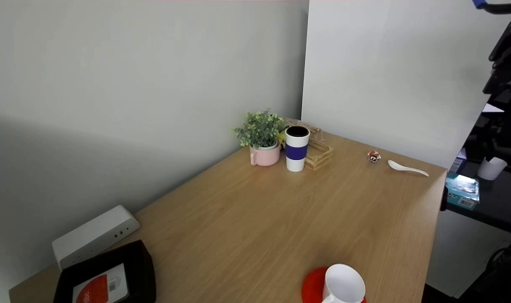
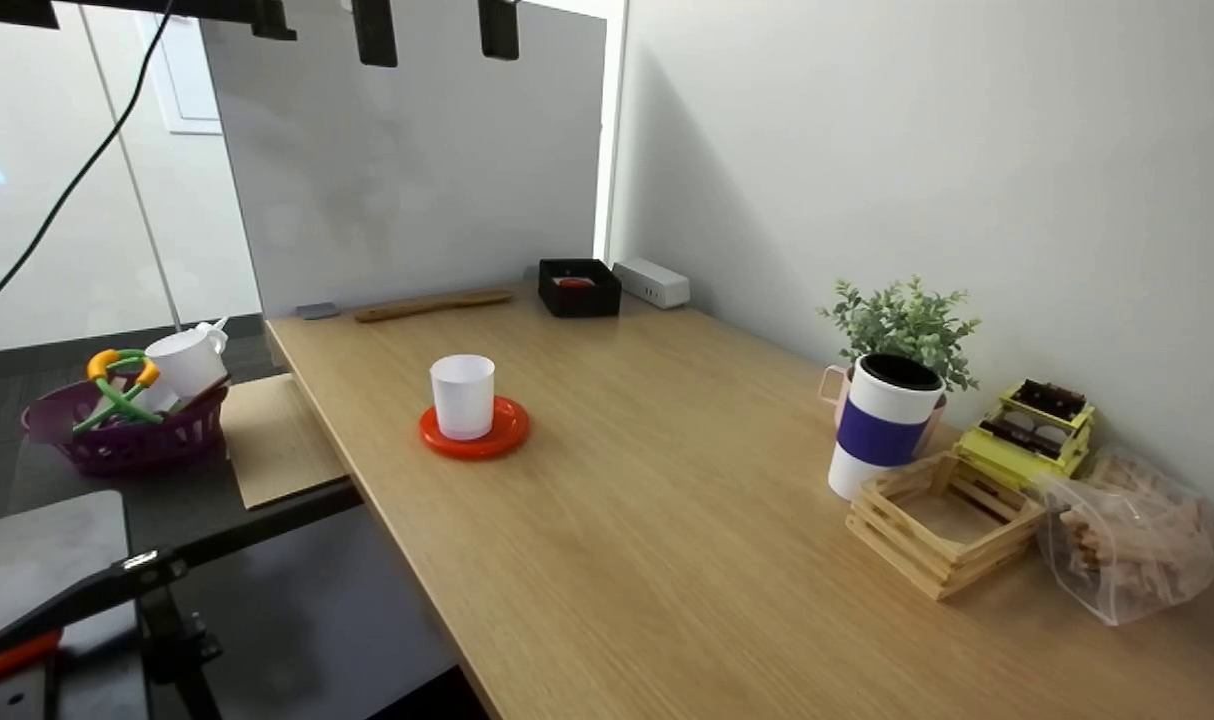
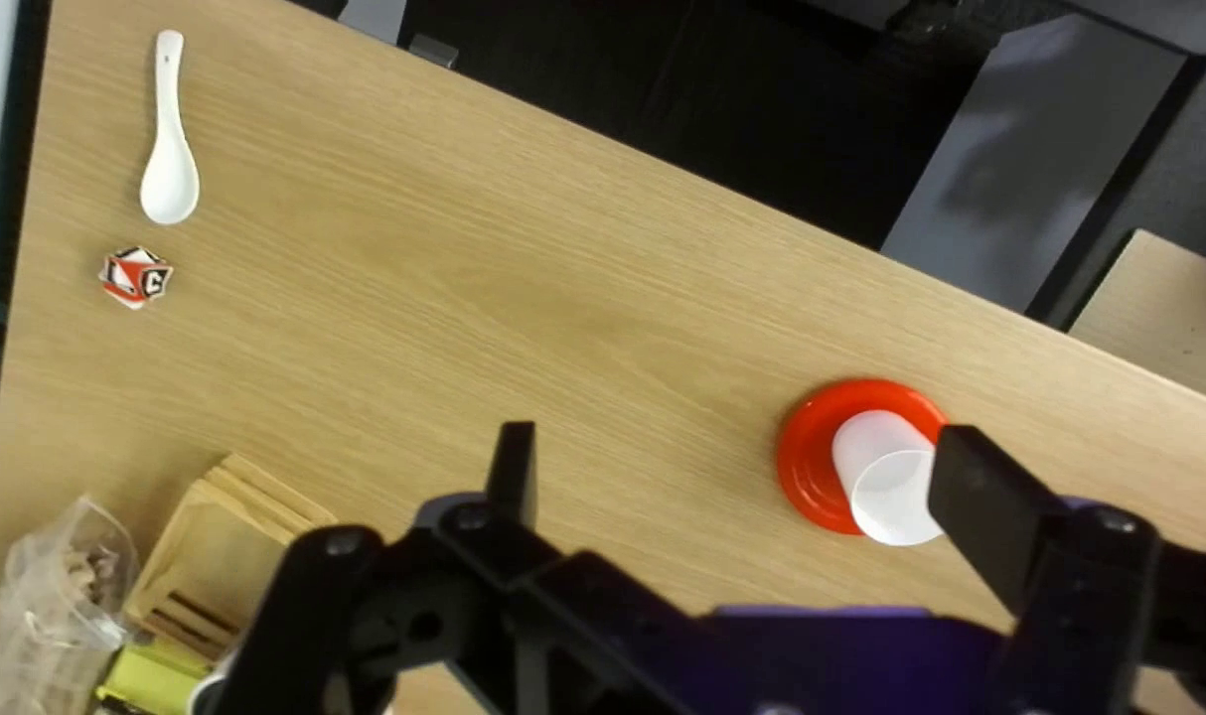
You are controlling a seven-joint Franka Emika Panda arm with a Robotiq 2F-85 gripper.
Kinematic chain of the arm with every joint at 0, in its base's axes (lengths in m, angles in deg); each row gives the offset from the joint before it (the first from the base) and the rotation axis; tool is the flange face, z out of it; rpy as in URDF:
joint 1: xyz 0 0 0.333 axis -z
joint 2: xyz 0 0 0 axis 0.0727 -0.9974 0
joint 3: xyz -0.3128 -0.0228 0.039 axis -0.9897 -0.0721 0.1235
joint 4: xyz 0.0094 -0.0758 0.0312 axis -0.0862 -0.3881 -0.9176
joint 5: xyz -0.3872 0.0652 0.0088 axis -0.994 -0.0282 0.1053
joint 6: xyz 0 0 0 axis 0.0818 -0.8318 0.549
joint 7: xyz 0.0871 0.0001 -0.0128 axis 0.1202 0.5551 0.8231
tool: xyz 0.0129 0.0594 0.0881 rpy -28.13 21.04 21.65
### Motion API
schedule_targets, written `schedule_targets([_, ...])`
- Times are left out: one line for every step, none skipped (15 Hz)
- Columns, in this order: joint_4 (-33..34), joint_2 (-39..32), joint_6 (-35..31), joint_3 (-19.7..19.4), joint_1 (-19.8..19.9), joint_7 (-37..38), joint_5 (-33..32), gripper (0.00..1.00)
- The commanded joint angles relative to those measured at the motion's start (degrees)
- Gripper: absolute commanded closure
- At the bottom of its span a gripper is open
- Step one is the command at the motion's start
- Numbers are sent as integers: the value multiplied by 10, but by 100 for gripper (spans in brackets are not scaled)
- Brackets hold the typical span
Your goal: Put the white mug on the table
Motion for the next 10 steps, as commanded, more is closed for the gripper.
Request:
schedule_targets([24, -30, 3, -26, -27, -111, 14, 0])
schedule_targets([27, -34, 8, -29, -31, -137, 11, 0])
schedule_targets([26, -31, 9, -25, -27, -136, 0, 0])
schedule_targets([12, -17, 2, -20, -22, -106, 4, 0])
schedule_targets([13, -20, 2, -20, -23, -116, 4, 0])
schedule_targets([14, -20, 2, -21, -23, -120, 4, 0])
schedule_targets([15, -20, 2, -21, -24, -122, 4, 0])
schedule_targets([7, -12, -4, -22, -23, -122, 3, 0])
schedule_targets([7, -12, -10, -25, -23, -124, 6, 0])
schedule_targets([10, -15, -14, -28, -25, -131, 11, 0])
